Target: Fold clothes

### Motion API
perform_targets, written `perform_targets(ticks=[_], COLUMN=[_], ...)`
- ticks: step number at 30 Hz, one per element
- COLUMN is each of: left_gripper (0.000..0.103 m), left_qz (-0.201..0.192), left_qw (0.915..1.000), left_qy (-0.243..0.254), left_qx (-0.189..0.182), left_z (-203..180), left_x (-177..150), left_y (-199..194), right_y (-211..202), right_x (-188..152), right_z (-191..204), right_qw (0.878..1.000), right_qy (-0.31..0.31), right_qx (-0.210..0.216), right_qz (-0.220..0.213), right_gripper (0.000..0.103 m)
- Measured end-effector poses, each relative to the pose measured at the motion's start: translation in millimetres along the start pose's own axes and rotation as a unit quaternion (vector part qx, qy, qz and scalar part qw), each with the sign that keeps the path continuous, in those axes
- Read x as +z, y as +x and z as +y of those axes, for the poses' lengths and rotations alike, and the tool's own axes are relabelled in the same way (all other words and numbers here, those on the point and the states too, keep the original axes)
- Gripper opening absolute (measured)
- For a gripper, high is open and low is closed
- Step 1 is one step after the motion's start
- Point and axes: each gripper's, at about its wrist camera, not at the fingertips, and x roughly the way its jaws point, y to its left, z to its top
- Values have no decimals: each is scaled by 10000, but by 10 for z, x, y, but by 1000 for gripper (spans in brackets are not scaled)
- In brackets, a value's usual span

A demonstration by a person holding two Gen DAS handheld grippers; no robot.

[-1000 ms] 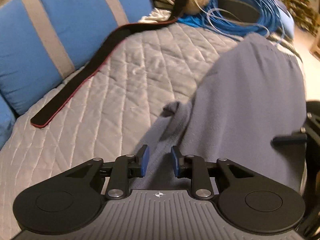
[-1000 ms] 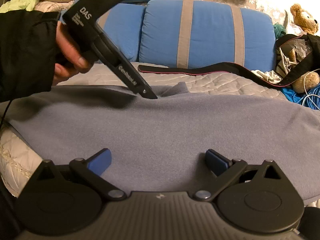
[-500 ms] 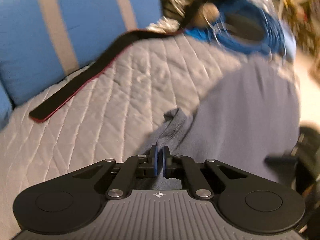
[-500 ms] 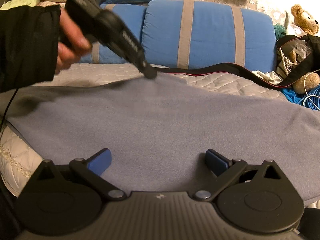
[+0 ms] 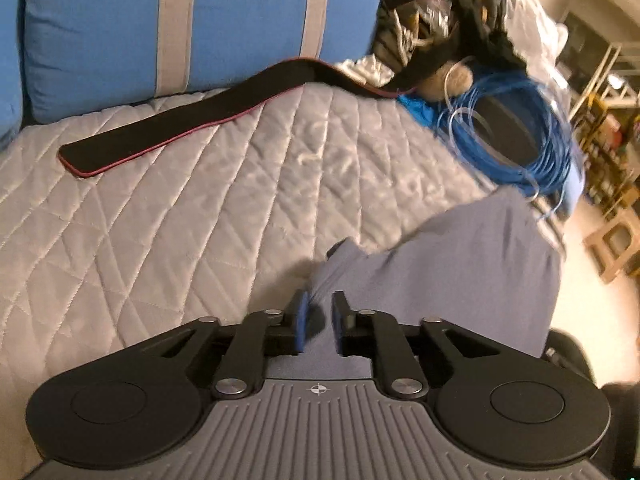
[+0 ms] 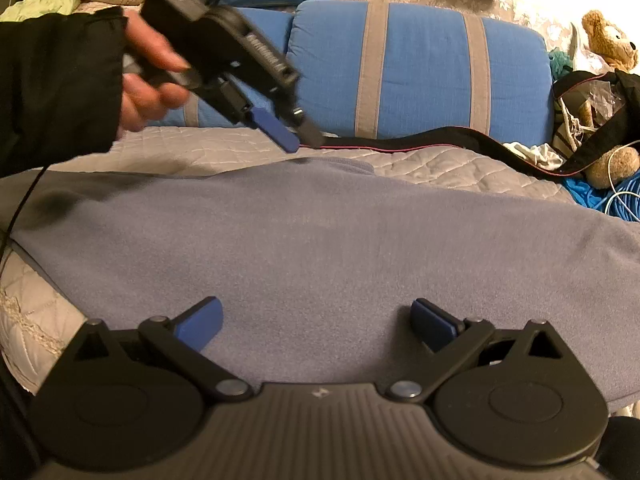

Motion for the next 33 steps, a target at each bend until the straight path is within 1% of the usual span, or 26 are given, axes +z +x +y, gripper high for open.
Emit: perform_targets(ticks=[2,4,6,8,10,13,14,15,16,20,23,24,25,26,27,29,30,31,32,33], left_gripper=[39,41,41,41,41,40,36,12,6,4,4,1,1,1,1,2,3,4,8,22], left_qz=[-180,-374,-372,-299,-158,58,95,132,161,87,63,-6,-207,-404,-583,-916,-1063,-1190,-1293,-1396], left_qw=[9998,9990,9982,9983,9988,9983,9985,9987,9988,9983,9979,9973,9934,9871,9829,9828,9817,9795,9771,9744], left_qy=[-73,-32,64,126,173,287,255,223,185,-67,-426,-456,-386,-329,-375,-601,-614,-601,-618,-634], left_qx=[65,239,460,480,440,504,470,437,416,566,483,570,1060,1517,1703,1484,1458,1507,1575,1641], left_z=[-7,-57,-122,-169,-207,-268,-269,-271,-272,-230,-107,-81,-79,-70,-12,105,128,126,118,110], left_x=[23,68,124,175,197,213,217,222,227,290,339,357,386,418,464,517,518,507,480,453], left_y=[9,80,191,312,421,563,594,626,655,673,663,642,590,534,451,223,113,-3,-115,-226], right_y=[-6,-9,-14,-15,-17,-26,-30,-31,-29,-27,-27,-27,-27,-28,-29,-26,-24,-25,-25,-26], right_x=[-6,-9,-13,-13,-14,-17,-17,-16,-13,-19,-26,-29,-31,-32,-34,-31,-30,-31,-31,-31], right_z=[1,1,-5,-14,-22,-24,-25,-26,-26,-30,-42,-46,-50,-52,-54,-50,-45,-40,-35,-30], right_qw=[10000,10000,10000,10000,10000,10000,10000,10000,9999,9999,9999,9999,9999,9998,9998,9998,9999,9999,9999,9999], right_qy=[-10,-16,-28,-37,-46,-60,-65,-71,-78,-102,-122,-129,-133,-134,-134,-134,-131,-123,-116,-108], right_qx=[0,3,11,23,34,45,48,50,50,58,80,88,95,101,108,99,89,78,68,57], right_qz=[-7,-13,-22,-28,-34,-40,-42,-43,-42,-41,-49,-51,-54,-57,-60,-58,-55,-51,-46,-42], right_gripper=[103,103,103,103,103,103,103,103,103,103,103,103,103,103,103,103,103,103,103,103])
